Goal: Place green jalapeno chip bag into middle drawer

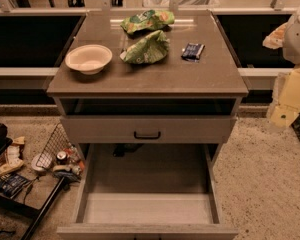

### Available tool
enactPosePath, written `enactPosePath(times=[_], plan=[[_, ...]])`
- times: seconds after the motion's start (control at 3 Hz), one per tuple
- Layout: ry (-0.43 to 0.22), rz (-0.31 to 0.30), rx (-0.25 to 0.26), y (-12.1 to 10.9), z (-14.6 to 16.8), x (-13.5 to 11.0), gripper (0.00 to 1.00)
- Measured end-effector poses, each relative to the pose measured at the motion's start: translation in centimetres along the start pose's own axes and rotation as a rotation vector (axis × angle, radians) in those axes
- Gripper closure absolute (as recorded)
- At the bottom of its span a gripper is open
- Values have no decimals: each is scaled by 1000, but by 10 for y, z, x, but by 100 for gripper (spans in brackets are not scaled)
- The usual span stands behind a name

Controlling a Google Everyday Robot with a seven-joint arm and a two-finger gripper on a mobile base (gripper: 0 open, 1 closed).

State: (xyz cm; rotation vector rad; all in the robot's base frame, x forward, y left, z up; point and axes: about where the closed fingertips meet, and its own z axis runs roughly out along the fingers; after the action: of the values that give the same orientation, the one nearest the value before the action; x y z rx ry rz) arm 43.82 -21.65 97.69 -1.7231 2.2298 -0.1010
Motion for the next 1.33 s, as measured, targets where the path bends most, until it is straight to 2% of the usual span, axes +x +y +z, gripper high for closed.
enactPosePath(times=[0.33,0.67,1.33], plan=[[0,0,0,0,0,0,0],[-11,-43,30,-12,14,-13,0],[37,-332,241,-70,71,-91,0]])
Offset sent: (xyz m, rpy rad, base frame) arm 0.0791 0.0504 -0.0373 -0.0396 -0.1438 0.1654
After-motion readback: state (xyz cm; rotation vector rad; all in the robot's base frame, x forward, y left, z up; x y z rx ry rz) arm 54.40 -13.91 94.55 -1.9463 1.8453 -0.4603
